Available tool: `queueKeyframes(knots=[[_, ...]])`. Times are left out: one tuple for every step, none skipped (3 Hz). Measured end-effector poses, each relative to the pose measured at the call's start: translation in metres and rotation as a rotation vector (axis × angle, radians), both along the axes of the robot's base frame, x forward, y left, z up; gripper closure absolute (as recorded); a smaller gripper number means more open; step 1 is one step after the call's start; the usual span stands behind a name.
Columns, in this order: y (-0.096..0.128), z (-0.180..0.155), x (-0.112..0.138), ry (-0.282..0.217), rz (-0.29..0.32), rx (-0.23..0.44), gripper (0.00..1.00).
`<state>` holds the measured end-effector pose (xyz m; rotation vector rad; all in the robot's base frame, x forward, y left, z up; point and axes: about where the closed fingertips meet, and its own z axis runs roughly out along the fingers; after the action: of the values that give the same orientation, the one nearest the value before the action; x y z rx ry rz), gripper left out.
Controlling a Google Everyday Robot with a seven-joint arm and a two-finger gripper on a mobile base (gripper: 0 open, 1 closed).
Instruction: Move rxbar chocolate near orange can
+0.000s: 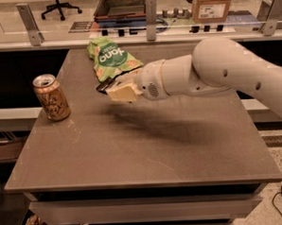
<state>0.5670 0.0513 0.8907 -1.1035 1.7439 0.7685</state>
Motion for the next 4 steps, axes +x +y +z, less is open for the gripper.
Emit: queueKeyframes(knots=[[0.032, -0.004, -0.011, 0.002, 0.051, 0.016, 1.0], [0.059, -0.004, -0.023, -0.003, 0.091, 0.006, 1.0], [0.061, -0.004, -0.024, -0.004, 0.095, 0.006, 0.83], [0.063, -0.003, -0.025, -0.005, 0.099, 0.005, 0.59]])
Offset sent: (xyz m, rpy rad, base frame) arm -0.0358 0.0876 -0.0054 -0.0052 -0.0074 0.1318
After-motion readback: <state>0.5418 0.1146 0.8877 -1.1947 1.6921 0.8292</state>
